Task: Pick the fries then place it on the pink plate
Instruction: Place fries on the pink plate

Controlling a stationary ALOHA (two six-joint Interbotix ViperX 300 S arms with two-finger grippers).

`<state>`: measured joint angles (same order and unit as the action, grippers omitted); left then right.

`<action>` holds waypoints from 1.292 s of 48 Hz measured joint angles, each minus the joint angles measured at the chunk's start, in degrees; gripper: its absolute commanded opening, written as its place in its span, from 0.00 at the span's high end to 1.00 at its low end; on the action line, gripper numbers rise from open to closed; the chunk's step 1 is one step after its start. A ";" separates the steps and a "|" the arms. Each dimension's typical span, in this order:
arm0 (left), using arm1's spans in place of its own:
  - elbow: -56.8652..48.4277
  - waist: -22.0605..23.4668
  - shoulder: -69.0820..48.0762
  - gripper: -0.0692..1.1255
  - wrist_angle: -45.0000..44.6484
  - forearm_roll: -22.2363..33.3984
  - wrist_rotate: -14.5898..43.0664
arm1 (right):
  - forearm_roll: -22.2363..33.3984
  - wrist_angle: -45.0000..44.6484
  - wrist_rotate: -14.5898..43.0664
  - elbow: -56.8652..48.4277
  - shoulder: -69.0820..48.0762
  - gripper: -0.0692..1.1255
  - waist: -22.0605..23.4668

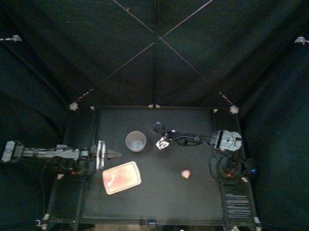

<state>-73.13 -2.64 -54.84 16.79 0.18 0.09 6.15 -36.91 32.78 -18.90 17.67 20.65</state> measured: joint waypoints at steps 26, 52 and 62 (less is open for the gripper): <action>0.00 0.09 -0.09 0.92 -0.09 0.00 0.00 | 1.05 2.99 0.00 0.44 -10.28 0.46 -8.53; 0.00 -5.54 0.00 0.92 -0.09 0.00 0.00 | 0.62 36.74 0.00 -2.11 -9.58 0.46 -24.26; 0.09 -6.68 -0.09 0.92 -0.09 0.00 0.00 | 1.32 45.62 -0.70 1.67 -1.32 0.44 -24.70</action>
<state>-73.04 -9.32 -54.93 16.70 0.18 0.09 7.47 8.70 32.08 -17.23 16.35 -4.04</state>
